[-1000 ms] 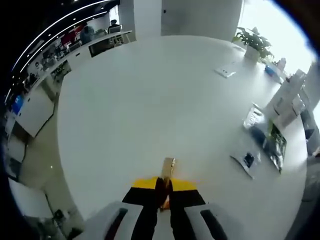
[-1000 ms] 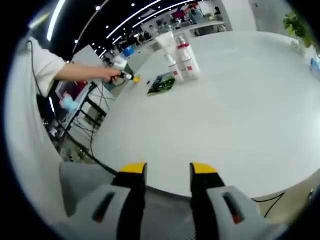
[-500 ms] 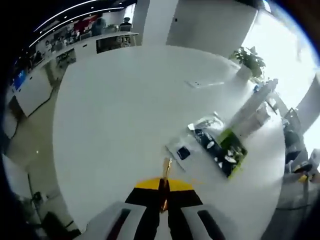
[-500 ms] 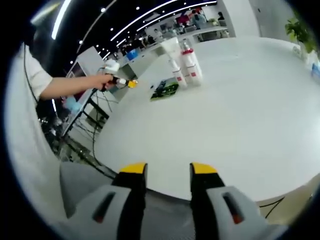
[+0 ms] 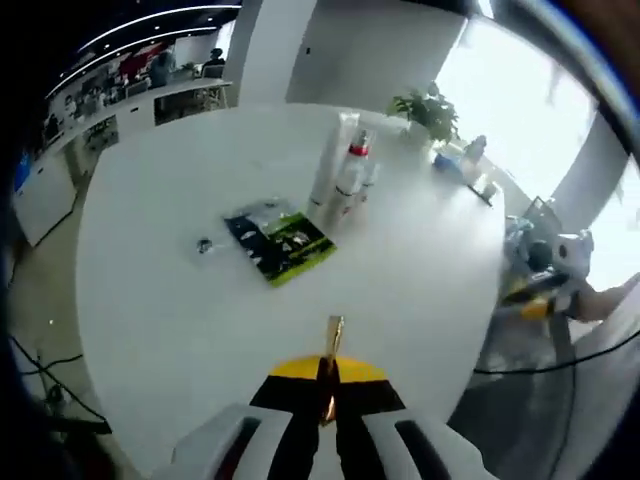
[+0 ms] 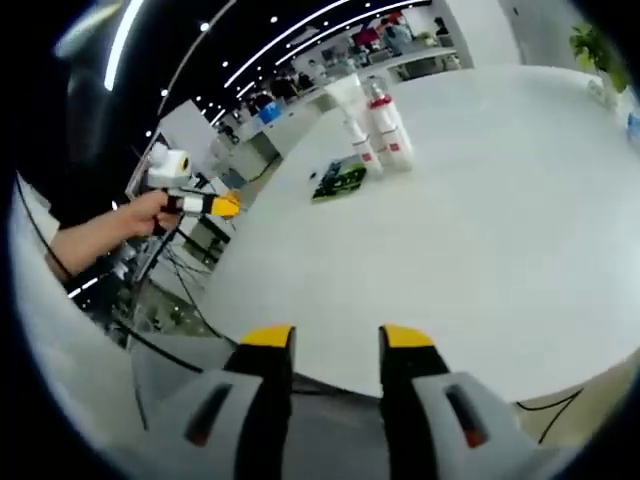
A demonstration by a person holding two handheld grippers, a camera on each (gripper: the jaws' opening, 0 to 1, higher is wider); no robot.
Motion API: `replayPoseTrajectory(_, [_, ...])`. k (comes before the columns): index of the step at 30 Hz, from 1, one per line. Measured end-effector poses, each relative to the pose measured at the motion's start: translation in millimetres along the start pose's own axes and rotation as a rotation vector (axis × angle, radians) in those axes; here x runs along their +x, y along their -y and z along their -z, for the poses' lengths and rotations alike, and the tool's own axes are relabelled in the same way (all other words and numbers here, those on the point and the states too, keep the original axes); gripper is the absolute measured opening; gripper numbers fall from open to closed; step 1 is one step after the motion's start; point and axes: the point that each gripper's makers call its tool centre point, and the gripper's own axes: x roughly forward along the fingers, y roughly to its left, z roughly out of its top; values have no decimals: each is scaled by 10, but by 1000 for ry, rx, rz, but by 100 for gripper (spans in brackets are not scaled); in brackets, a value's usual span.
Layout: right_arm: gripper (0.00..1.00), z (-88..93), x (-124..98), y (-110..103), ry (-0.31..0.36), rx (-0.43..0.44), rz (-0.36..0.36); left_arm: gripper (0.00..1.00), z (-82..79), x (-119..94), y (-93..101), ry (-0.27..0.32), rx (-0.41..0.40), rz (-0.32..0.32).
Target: Arrange the skincare products in the storage area until every visible bottle or jar stands upright without overlapping.
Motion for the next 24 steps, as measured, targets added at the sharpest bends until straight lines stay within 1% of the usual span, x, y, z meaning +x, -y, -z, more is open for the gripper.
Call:
replayPoseTrajectory(1, [35,2,-2,-16,-1,-5,-6,3,16,-15,44,4,-5,3])
replayPoseTrajectory(2, [35,9,-5,-70,-2,-23,-26,3,37,-68,197,39,-27,16])
replayPoseTrajectory(3, [35,16,-6,-91,-4,-30,-33,3,28,-91,274,67,-54,20])
replayPoseTrajectory(5, [34,8,-13,-132,-2,-40,-47,3,28,-126,397,105,-93,33])
replayPoseTrajectory(6, [34,-19,-21,-154,10,-41,-59,3,20,-143,508,138,-113,49])
replayPoseTrajectory(7, [34,-26,-23,-161,13,-39,-63,3,26,-147,582,147,-128,64])
replayPoseTrajectory(8, [34,-38,-24,-177,16,-33,-76,3,43,-150,655,154,-162,70])
replayPoseTrajectory(10, [34,-64,-42,-238,12,-18,-110,3,54,-163,766,168,-168,69])
replayPoseTrajectory(11, [34,-78,-49,-259,13,-23,-119,3,42,-168,809,177,-179,73])
replayPoseTrajectory(13, [35,-200,-75,-384,46,-61,-162,3,0,-185,935,203,-204,93])
replayPoseTrajectory(15, [35,-308,-75,-547,60,-78,-208,3,-36,-198,1044,215,-201,102])
replayPoseTrajectory(17, [35,-445,-65,-735,90,-93,-263,3,-74,-205,1155,223,-186,122])
replayPoseTrajectory(18, [35,-493,-62,-800,98,-95,-279,3,-83,-205,1202,226,-181,127])
replayPoseTrajectory(19, [35,-550,-63,-917,104,-106,-313,3,-95,-204,1234,225,-176,137])
replayPoseTrajectory(21, [35,-623,-67,-1084,109,-127,-366,3,-108,-208,1308,220,-160,156])
replayPoseTrajectory(23, [35,-657,-71,-1182,108,-138,-393,4,-147,-228,1361,228,-145,161])
replayPoseTrajectory(24, [35,-672,-77,-1245,100,-143,-417,4,-159,-237,1398,232,-146,176])
